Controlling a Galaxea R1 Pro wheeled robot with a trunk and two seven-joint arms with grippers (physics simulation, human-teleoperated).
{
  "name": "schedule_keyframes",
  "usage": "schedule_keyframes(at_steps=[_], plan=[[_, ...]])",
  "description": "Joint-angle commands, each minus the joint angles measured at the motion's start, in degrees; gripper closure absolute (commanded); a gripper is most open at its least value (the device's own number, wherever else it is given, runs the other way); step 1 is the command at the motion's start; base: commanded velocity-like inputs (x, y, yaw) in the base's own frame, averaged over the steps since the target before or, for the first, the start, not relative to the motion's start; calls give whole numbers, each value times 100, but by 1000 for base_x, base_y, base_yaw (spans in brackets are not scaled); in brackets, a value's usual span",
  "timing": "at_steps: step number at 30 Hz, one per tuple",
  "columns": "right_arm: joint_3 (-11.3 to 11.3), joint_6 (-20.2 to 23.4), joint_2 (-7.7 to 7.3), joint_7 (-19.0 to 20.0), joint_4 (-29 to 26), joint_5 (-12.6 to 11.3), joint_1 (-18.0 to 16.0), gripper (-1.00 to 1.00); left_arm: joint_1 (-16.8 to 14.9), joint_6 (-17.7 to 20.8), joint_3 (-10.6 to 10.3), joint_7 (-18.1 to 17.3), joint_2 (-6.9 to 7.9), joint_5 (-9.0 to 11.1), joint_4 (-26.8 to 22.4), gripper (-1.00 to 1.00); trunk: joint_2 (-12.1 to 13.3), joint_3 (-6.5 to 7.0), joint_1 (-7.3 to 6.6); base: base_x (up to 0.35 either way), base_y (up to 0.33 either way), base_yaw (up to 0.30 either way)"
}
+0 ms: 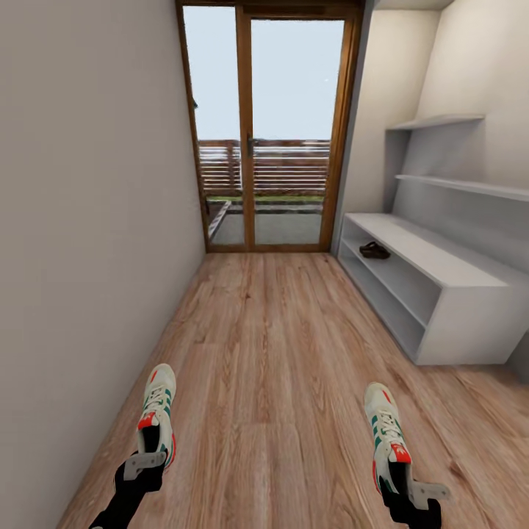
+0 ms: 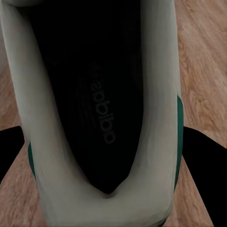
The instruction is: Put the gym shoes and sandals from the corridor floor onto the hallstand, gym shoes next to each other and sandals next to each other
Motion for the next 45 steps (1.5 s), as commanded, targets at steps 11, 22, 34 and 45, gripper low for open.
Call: schedule_keyframes(at_steps=[11, 22, 34, 45], plan=[[-13, -17, 0, 48, 4, -51, -4, 100, -4, -5, 34, -58, -3, 15, 3, 100, -2, -5, 2, 339, 0, 0], [-13, -17, 0, 48, 4, -49, -3, 100, -2, -8, 34, -58, -4, 15, 4, 100, -2, -5, 2, 339, 0, 0], [-13, -17, 0, 48, 4, -48, -4, 100, -4, -5, 33, -58, -4, 15, 4, 100, -2, -5, 2, 339, 0, 0], [-13, -17, 0, 48, 4, -48, -4, 100, -2, -6, 33, -58, -5, 15, 4, 100, -2, -5, 2, 339, 0, 0]])
